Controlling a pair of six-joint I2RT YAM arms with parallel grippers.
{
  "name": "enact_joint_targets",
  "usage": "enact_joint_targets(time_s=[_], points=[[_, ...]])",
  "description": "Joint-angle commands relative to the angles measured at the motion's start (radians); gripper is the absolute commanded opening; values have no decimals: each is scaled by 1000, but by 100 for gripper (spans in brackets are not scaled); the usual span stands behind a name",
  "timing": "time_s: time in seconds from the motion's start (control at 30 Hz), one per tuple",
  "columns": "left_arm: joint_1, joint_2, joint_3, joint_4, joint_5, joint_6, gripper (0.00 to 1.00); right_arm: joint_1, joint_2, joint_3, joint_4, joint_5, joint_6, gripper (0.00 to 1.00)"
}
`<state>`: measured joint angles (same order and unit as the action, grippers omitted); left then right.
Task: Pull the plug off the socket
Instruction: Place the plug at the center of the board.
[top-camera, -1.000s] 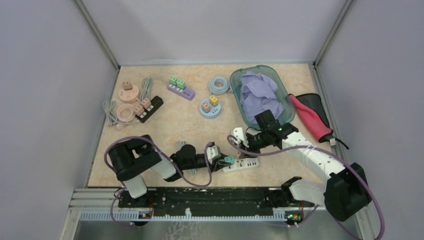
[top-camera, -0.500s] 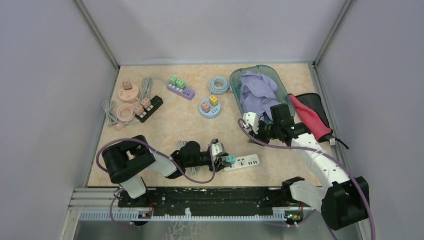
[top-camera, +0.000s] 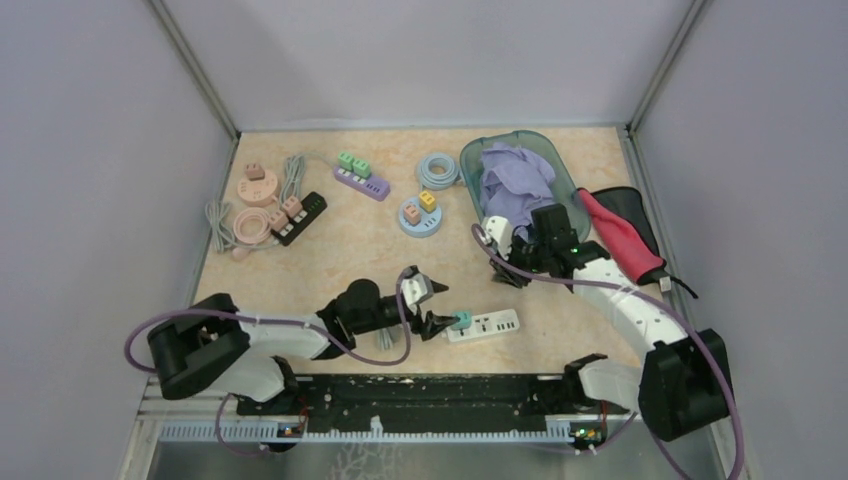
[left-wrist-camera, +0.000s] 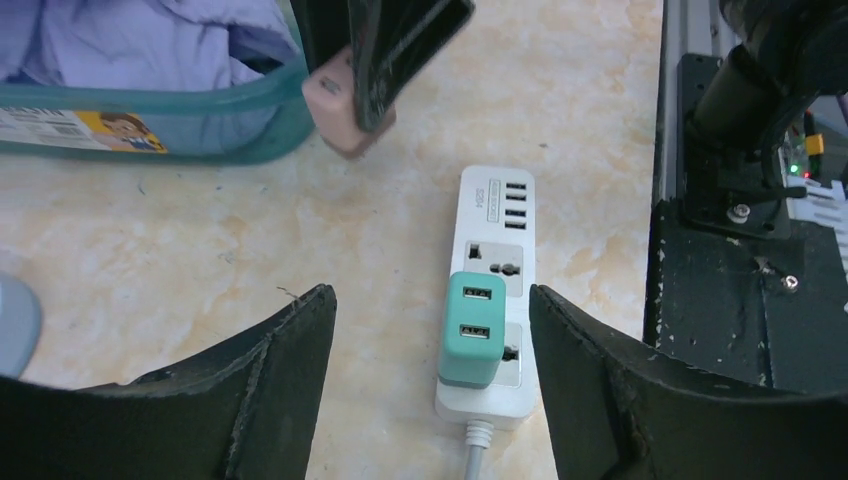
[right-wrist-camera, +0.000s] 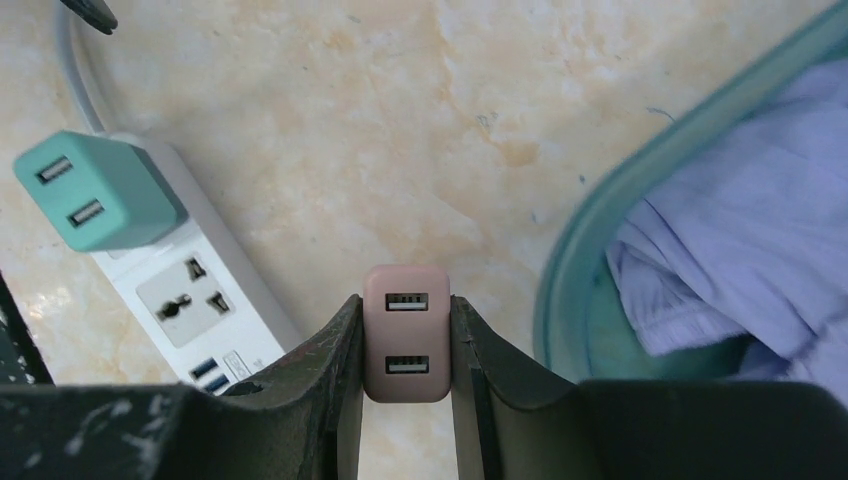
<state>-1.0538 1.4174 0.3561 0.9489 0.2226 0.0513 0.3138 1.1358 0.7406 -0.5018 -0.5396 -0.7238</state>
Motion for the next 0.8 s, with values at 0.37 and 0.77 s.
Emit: enact_joint_targets(time_s=[0.37,0.77], points=[[2,-492,-102,-442,-222,-215,79,202,482,397,311,168,387,0],[2,-694,-233,-441,-265,-307,81,216,695,510,328,177,509,21]])
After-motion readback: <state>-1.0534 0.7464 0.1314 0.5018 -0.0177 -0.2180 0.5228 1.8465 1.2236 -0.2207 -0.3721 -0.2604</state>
